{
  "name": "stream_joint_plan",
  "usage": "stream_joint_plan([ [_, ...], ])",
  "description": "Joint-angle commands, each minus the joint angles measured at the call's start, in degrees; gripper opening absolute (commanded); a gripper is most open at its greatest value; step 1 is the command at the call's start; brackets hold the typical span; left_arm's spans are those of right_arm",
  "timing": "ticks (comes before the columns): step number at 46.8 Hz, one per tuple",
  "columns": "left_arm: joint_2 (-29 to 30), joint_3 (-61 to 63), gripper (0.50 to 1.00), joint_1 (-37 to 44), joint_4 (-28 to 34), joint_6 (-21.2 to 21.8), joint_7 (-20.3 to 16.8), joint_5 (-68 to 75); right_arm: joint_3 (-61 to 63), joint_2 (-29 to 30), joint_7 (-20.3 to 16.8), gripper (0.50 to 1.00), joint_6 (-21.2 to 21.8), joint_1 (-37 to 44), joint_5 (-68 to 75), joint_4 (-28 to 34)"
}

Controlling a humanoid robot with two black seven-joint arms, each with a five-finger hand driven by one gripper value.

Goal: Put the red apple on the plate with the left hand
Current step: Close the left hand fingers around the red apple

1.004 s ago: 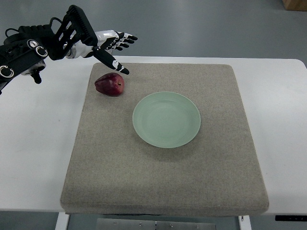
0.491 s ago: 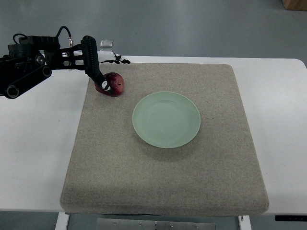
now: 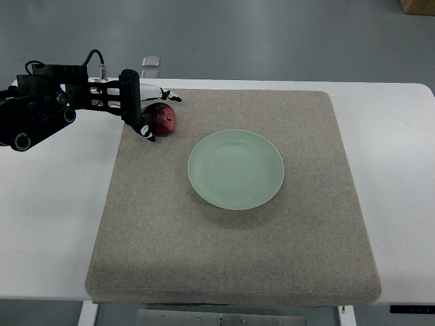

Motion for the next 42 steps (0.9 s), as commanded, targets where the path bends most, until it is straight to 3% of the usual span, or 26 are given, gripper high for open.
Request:
stream_joint_plan([
  [1, 0.1, 0.0, 0.990, 0.3, 0.0, 0.2, 0.0, -0.1, 0.0, 0.0, 0.0, 0.964, 0.0, 0.0, 0.0, 0.0],
  [11, 0.0, 0.1, 0.960, 0.5, 0.0, 0.1, -0.1, 0.2, 0.0, 0.0, 0.0, 0.964, 0.0, 0.0, 0.0, 0.0],
  [13, 0.0, 0.1, 0.915, 0.5, 0.1, 0.1, -0.1, 0.3, 0.0, 0.0, 0.0, 0.964, 0.0, 0.0, 0.0, 0.0],
  [24, -0.9, 0.1, 0.776, 0.5, 0.4, 0.3, -0.1, 0.7, 0.0, 0.0, 0.0, 0.964, 0.0, 0.0, 0.0, 0.0],
  [30, -1.0, 0.1, 0.744, 0.5, 0.5, 0.8, -0.1, 1.6, 0.0, 0.0, 0.0, 0.964, 0.0, 0.0, 0.0, 0.0],
  [38, -1.0, 0.1, 0.624, 0.5, 0.7, 1.3, -0.1, 1.8, 0.1, 0.0, 0.0, 0.964, 0.0, 0.0, 0.0, 0.0],
  [42, -1.1, 0.1, 0.598, 0.5, 0.7, 1.3, -0.1, 1.8, 0.0, 0.0, 0.0, 0.964, 0.0, 0.0, 0.0, 0.0],
])
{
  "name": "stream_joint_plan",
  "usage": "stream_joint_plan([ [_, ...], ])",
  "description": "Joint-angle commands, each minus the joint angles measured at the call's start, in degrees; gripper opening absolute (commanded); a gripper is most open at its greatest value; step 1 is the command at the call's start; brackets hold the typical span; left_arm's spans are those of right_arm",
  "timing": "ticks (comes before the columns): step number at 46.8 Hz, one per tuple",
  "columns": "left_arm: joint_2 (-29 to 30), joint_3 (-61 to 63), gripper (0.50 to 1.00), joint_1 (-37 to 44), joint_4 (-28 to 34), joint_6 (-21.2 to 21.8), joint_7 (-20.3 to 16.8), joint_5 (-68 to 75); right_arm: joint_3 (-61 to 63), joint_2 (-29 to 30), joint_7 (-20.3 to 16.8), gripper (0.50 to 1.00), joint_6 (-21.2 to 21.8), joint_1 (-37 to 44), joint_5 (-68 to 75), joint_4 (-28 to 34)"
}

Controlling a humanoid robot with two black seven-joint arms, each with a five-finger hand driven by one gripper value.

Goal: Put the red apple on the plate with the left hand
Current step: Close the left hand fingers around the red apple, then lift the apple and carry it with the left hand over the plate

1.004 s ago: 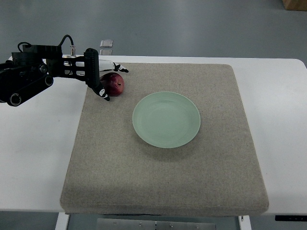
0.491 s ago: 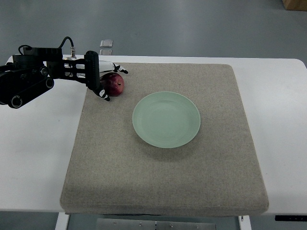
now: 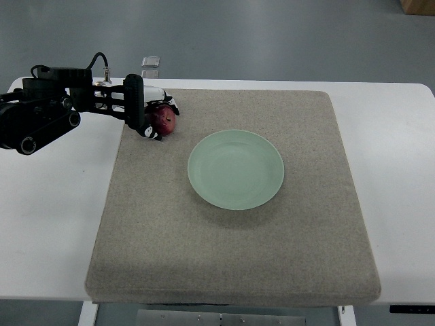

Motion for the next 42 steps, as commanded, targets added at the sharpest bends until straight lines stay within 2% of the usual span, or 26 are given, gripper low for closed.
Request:
stream_joint_plan([
  [1, 0.0, 0.0, 0.598, -0.1, 0.0, 0.0, 0.0, 0.0, 0.0, 0.0, 0.0, 0.964, 0.0, 0.0, 0.0, 0.0],
  [11, 0.0, -1.0, 0.604, -0.4, -0.1, 0.3, 0.0, -0.5, 0.0, 0.0, 0.0, 0.964, 0.0, 0.0, 0.0, 0.0],
  [21, -0.7, -2.6, 0.613, -1.1, -1.1, 2.3, -0.6, -0.8, 0.0, 0.0, 0.0, 0.964, 0.0, 0.0, 0.0, 0.0],
  [32, -1.3, -4.8, 0.621, -2.0, -8.1, 2.4, -1.4, -0.7, 0.0, 0.0, 0.0, 0.964, 0.0, 0.0, 0.0, 0.0],
  [42, -1.4, -4.8, 0.656, -2.0, -12.2, 2.3, -1.4, -0.6, 0.0, 0.0, 0.0, 0.964, 0.0, 0.0, 0.0, 0.0],
])
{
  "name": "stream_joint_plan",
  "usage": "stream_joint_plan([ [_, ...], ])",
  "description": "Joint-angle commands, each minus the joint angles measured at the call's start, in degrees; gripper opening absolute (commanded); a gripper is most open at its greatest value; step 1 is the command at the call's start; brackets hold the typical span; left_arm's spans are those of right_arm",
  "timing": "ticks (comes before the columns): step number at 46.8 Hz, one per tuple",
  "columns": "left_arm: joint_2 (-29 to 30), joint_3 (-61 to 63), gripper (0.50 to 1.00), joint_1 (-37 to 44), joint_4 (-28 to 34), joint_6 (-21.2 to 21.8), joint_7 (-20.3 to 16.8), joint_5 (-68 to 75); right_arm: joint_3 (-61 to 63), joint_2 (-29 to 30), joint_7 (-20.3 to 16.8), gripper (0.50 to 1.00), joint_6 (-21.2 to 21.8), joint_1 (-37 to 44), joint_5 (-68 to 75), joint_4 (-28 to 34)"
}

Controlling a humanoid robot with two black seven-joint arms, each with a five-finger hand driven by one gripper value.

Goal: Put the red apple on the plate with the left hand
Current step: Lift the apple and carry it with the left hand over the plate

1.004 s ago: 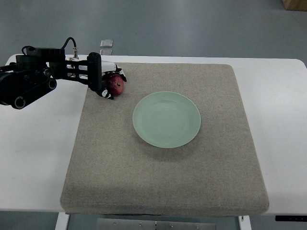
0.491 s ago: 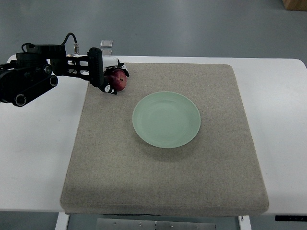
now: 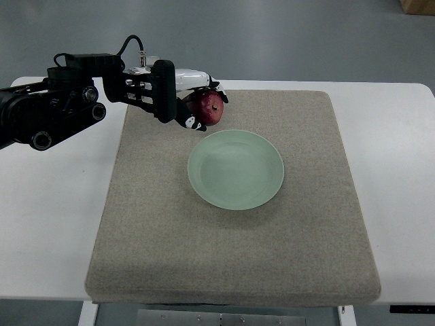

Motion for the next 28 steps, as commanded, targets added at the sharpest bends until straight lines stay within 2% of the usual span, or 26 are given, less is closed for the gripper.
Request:
stream_joint_plan([
  [1, -0.3, 0.0, 0.656, 0.1, -1.0, -0.2, 0.0, 0.0, 0.0, 0.0, 0.0, 0.964, 0.0, 0.0, 0.0, -0.1],
  [20, -5.1, 0.6, 0.660, 0.6, -3.6, -0.5, 0.0, 0.0, 0.0, 0.0, 0.0, 0.964, 0.0, 0.0, 0.0, 0.0],
  [24, -5.3, 0.8, 0.666, 0.8, -3.7, -0.5, 0.0, 0.1, 0.0, 0.0, 0.0, 0.964, 0.0, 0.0, 0.0, 0.0],
  [28, -5.4, 1.0, 0.694, 0.9, -3.7, -0.8, 0.0, 0.3, 0.0, 0.0, 0.0, 0.964, 0.0, 0.0, 0.0, -0.1],
])
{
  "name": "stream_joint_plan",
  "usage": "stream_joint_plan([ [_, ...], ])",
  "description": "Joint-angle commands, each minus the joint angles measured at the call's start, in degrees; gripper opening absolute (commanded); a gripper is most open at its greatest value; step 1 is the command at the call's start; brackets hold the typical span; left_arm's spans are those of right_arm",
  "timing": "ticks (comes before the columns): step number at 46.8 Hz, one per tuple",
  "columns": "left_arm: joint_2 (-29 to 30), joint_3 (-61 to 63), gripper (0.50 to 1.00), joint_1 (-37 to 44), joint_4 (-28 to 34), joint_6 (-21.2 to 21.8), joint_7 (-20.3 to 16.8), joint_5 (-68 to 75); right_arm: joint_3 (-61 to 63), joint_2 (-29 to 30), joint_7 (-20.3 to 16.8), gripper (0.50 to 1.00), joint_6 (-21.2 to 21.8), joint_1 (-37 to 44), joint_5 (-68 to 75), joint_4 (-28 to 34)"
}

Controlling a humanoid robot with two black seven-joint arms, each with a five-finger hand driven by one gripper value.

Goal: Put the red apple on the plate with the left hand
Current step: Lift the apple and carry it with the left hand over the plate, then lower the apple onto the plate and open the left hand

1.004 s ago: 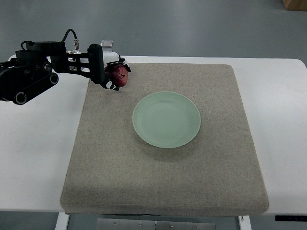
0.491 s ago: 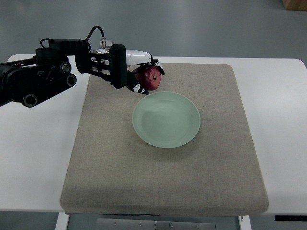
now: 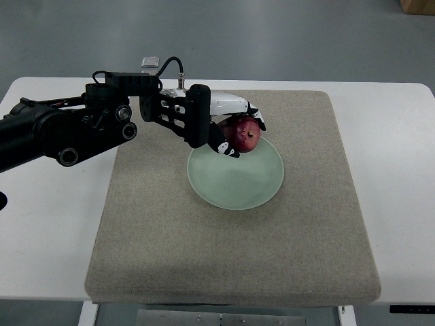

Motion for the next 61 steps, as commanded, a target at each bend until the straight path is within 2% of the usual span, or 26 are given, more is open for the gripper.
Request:
stream_joint_plan([
  [1, -0.2, 0.1, 0.694, 0.1, -0.1, -0.3, 0.0, 0.3, 0.1, 0.0, 0.0, 0.964, 0.0, 0.0, 0.0, 0.0],
  [7, -0.6, 0.1, 0.694, 0.6, -0.1, -1.8, 0.0, 0.5, 0.0, 0.0, 0.0, 0.964, 0.0, 0.0, 0.0, 0.0],
  [36, -1.2, 4.2, 0.703, 1.3, 0.5, -1.5, 0.0, 1.0, 0.0, 0.0, 0.0, 0.964, 0.0, 0.0, 0.0, 0.0],
  [42, -1.2, 4.2, 0.780, 1.4, 0.5, -1.3, 0.0, 1.0, 0.0, 0.0, 0.0, 0.964, 0.0, 0.0, 0.0, 0.0],
  [45, -1.2, 4.2, 0.838, 1.4, 0.5, -1.3, 0.0, 1.0, 0.0, 0.0, 0.0, 0.964, 0.0, 0.0, 0.0, 0.0],
  [48, -1.2, 4.2, 0.855, 1.5, 0.5, -1.3, 0.0, 0.8, 0.0, 0.0, 0.0, 0.962, 0.0, 0.0, 0.0, -0.1],
  [52, -1.2, 4.1, 0.962, 1.5, 0.7, -1.2, 0.0, 0.2, 0.1, 0.0, 0.0, 0.964, 0.0, 0.0, 0.0, 0.0],
  [61, -1.2, 4.0, 0.964, 1.4, 1.6, -1.2, 0.0, -0.1, 0.0, 0.0, 0.0, 0.964, 0.0, 0.0, 0.0, -0.1],
])
